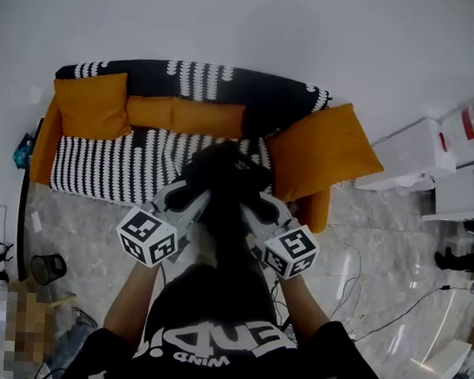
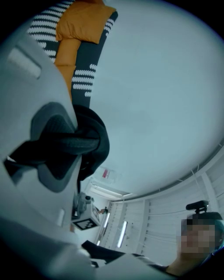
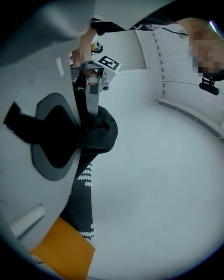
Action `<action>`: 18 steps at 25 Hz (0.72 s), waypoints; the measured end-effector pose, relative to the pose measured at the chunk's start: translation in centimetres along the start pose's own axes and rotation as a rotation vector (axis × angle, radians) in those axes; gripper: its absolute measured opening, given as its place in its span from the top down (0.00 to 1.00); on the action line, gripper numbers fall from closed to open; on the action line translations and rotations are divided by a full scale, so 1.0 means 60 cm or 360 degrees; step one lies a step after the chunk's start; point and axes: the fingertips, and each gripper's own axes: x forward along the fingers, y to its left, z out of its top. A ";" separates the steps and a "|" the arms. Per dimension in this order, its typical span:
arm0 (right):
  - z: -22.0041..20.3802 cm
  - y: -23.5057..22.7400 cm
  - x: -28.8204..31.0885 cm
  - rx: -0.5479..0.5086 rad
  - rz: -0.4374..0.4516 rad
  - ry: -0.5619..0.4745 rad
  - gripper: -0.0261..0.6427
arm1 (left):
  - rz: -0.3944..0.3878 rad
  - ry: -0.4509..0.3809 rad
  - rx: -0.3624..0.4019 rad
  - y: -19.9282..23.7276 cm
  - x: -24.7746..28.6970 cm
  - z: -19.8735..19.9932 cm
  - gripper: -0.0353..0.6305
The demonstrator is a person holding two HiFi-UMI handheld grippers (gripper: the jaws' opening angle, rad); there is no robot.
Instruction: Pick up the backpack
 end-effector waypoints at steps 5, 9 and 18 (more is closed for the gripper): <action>-0.039 0.087 -0.053 0.0051 -0.0053 -0.0026 0.87 | -0.0050 0.0031 0.0023 -0.059 -0.080 -0.037 0.82; -0.049 0.138 -0.090 0.0066 -0.0051 -0.0025 0.87 | -0.0069 0.0043 0.0011 -0.100 -0.127 -0.050 0.82; -0.055 0.224 -0.155 0.0032 0.0089 -0.0012 0.87 | 0.0000 0.0006 0.0022 -0.177 -0.214 -0.066 0.82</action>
